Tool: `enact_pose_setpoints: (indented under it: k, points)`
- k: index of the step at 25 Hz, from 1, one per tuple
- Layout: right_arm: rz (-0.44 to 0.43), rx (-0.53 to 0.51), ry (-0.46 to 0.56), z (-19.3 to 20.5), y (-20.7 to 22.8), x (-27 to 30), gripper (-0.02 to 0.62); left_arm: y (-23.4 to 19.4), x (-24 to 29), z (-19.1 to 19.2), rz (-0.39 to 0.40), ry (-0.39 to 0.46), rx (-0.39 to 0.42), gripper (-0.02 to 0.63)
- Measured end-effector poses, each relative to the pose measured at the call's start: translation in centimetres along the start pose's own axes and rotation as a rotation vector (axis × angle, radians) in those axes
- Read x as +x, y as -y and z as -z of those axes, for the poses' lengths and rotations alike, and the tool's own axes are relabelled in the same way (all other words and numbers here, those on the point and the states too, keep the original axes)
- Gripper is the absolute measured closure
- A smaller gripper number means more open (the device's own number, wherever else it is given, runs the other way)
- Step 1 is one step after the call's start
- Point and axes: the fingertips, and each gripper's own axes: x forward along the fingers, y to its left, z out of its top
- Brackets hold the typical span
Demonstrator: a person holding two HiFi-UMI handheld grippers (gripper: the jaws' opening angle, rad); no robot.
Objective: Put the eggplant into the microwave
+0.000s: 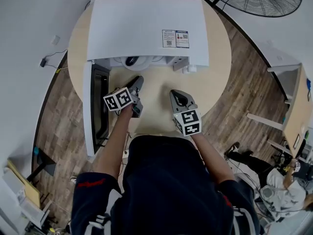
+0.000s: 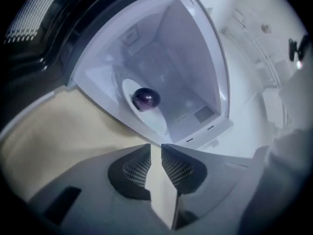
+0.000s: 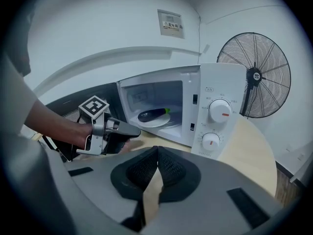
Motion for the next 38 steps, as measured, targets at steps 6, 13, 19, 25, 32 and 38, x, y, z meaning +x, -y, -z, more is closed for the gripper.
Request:
enact_pose_setpoints:
  k: [6, 13, 19, 25, 32, 38]
  points:
    - [-0.001, -0.001, -0.006, 0.1, 0.0, 0.1, 0.583, -0.4, 0.4, -0.7, -0.098, -0.036, 0.146, 0.571]
    - [0.005, 0.005, -0.015, 0.4, 0.3, 0.3, 0.583, -0.8, 1.2, -1.8, -0.135, -0.037, 0.176, 0.578]
    - [0.006, 0.007, -0.023, 0.4, 0.6, 0.4, 0.583, -1.3, 1.9, -2.4, -0.158, -0.043, 0.175, 0.582]
    - [0.002, 0.009, -0.025, 0.3, 0.6, 0.8, 0.583, -1.6, 2.5, -3.1, -0.163, -0.044, 0.181, 0.584]
    - [0.003, 0.013, -0.029, 0.3, 0.9, 1.0, 0.583, -1.7, 3.0, -4.2, -0.182, -0.036, 0.177, 0.584]
    - [0.005, 0.016, -0.03, 0.3, 1.2, 1.1, 0.583, -1.7, 3.6, -5.0, -0.177, -0.029, 0.183, 0.586]
